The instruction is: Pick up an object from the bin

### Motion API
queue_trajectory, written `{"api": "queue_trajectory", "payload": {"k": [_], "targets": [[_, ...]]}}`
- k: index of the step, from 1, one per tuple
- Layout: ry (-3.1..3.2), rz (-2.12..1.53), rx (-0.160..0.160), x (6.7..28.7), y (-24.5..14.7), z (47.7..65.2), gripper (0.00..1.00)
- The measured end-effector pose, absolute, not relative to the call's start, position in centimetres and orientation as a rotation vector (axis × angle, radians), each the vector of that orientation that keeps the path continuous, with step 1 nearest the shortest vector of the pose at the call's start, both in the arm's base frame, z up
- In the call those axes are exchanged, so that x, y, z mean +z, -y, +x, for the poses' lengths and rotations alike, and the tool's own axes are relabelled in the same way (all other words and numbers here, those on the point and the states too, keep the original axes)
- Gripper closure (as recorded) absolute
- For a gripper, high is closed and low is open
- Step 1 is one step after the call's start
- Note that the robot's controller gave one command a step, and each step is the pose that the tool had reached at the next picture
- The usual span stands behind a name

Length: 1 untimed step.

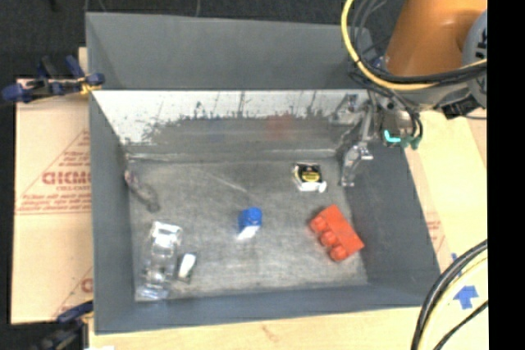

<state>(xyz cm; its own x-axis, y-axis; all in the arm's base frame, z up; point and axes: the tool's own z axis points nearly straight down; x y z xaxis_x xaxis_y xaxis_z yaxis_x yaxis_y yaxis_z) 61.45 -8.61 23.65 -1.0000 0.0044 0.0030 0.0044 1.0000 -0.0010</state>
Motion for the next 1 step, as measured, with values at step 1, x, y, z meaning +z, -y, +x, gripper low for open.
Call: {"api": "queue_trajectory", "payload": {"k": [1], "targets": [[3.102, 0.475, -0.001, 8.59, 4.88, 57.57, 0.00]]}}
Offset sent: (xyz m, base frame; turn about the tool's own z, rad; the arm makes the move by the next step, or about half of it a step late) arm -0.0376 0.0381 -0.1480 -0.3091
